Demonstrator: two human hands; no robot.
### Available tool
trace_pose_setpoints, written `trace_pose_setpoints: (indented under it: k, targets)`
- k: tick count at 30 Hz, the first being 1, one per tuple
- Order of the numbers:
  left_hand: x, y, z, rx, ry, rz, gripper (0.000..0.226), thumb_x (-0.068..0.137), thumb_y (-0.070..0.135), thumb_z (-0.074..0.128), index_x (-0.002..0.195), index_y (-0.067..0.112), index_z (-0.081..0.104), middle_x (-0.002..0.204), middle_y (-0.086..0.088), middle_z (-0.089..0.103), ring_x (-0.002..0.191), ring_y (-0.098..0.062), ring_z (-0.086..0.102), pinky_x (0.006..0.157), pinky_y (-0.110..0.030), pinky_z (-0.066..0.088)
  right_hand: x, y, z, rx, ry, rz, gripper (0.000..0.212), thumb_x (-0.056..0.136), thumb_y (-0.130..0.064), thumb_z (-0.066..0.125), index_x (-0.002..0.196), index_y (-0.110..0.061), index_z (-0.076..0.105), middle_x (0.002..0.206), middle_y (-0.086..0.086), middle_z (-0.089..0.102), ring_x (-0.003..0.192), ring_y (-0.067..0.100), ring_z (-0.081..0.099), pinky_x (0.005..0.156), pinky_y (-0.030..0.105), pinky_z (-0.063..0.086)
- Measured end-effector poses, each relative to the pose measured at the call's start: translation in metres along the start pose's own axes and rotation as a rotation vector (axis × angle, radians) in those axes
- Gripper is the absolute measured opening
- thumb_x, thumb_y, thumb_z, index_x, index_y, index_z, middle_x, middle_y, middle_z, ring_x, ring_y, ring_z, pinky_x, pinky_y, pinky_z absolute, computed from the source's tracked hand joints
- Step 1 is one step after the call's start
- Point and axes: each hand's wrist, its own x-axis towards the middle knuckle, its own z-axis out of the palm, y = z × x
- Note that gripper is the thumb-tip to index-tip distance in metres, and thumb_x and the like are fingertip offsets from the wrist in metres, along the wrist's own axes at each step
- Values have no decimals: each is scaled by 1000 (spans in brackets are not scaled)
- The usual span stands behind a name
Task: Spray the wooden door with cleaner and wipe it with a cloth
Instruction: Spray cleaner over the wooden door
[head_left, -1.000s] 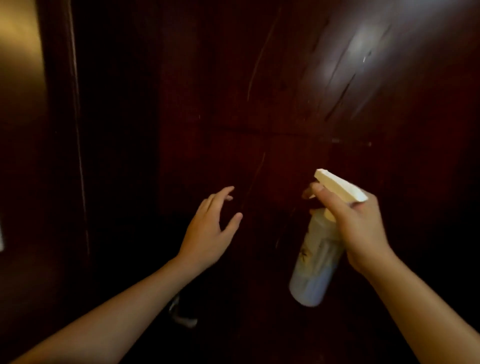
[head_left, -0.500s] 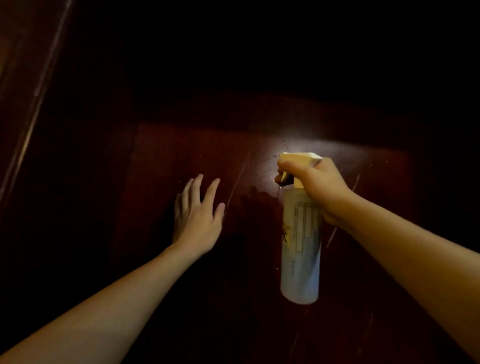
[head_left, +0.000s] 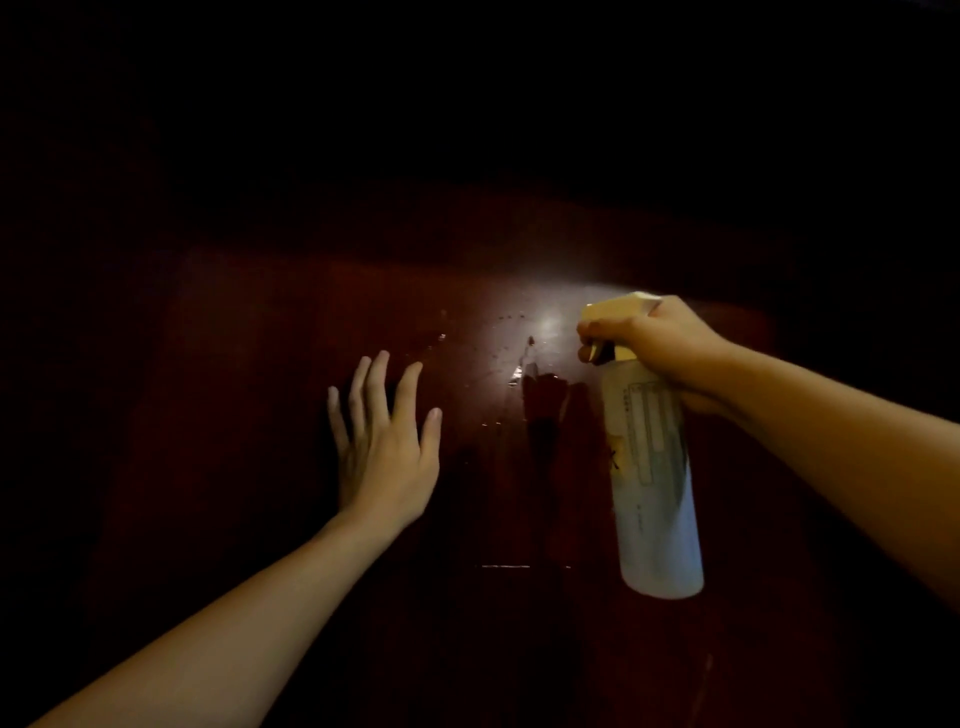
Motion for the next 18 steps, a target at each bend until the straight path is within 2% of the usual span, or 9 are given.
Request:
trace_pose_setpoints:
  k: [3,8,12,14,18]
  targets:
    - [1,21,19,56,16,92,58,106,47,35,159,25,31,172,-10,15,162,-27,4,129,-58,-1,-2,15,-32,-15,28,7,20,91,-25,73,100,-7,74,85,3,80,86,20,76,79,36,60]
    - [-10,45,39,163,62,158,59,104,49,28,155,20,40,167,-12,31,157,-29,26,129,-59,15,-1,30,-39,10,-81,-14,21,90,-24,76,95,-4,74,77,3,74,66,12,72,57,24,57]
    - [-14,45,40,210,89,167,58,104,47,30,152,17,45,163,-13,38,154,-30,33,127,-60,19,5,41,-45,-80,-121,1,30,86,-27,80,93,1,73,76,6,71,64,12,68,59,26,55]
    - [-13,49,41,195,87,172,57,104,47,32,152,18,44,163,-13,38,154,-30,32,127,-61,18,7,45,-57,-81,-55,13,29,85,-27,81,97,-1,76,77,6,75,68,14,71,66,29,58]
    - [-19,74,54,160,50,223,59,104,48,31,154,19,41,165,-10,34,157,-28,27,129,-60,15,7,55,-94,-79,71,-16,24,89,-17,75,98,6,75,72,6,73,57,7,68,55,17,54]
